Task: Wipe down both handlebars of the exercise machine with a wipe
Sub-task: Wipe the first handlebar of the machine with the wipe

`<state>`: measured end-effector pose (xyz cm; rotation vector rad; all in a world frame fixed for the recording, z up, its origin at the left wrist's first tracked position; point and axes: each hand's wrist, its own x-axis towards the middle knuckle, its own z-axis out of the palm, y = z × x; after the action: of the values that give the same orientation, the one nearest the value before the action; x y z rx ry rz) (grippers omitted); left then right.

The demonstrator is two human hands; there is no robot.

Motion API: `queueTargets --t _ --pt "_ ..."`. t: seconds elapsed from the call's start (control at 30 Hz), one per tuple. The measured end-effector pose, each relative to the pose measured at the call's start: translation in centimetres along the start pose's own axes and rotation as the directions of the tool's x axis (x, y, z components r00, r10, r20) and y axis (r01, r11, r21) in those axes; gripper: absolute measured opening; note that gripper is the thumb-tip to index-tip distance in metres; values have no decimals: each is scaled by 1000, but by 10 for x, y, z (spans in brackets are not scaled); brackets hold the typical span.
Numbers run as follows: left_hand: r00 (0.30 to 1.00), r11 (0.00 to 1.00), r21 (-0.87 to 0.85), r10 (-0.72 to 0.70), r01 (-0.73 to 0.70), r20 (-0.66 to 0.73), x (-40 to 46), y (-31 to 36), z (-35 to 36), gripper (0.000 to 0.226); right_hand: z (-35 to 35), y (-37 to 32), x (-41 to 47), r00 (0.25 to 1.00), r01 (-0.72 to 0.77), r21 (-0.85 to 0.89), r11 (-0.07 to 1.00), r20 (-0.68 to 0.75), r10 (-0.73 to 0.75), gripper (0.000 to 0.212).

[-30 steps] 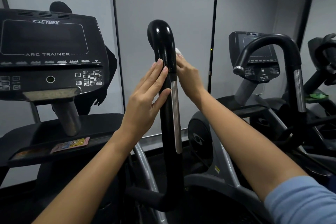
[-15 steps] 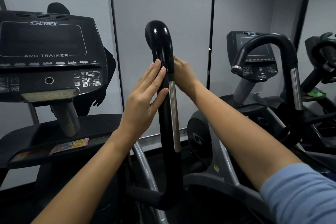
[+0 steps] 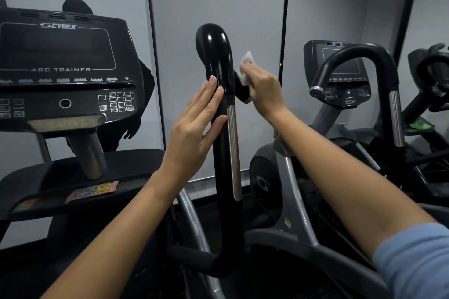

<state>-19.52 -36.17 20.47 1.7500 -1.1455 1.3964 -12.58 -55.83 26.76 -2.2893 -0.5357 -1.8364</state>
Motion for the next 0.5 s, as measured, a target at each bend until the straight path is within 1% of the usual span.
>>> queueTargets --t 0.1,0.2,0.33,0.4,0.5 --pt "1000 1000 -2 5 -5 6 0 -1 0 46 1 -24 32 995 19 0 1000 102 -18 20" --pt "1000 1000 -10 3 -3 12 0 -1 0 46 6 -27 24 977 8 52 999 212 -19 20" --pt "1000 1000 -9 -1 1 7 0 -2 0 46 13 -2 -2 964 -27 -52 998 262 40 40" --pt "1000 1000 -16 -3 3 8 0 -2 0 46 8 12 -14 957 -78 -64 995 274 92 37" --pt "1000 1000 -20 -7 7 3 -1 -1 0 45 -1 15 -14 939 -199 -65 978 271 209 17"
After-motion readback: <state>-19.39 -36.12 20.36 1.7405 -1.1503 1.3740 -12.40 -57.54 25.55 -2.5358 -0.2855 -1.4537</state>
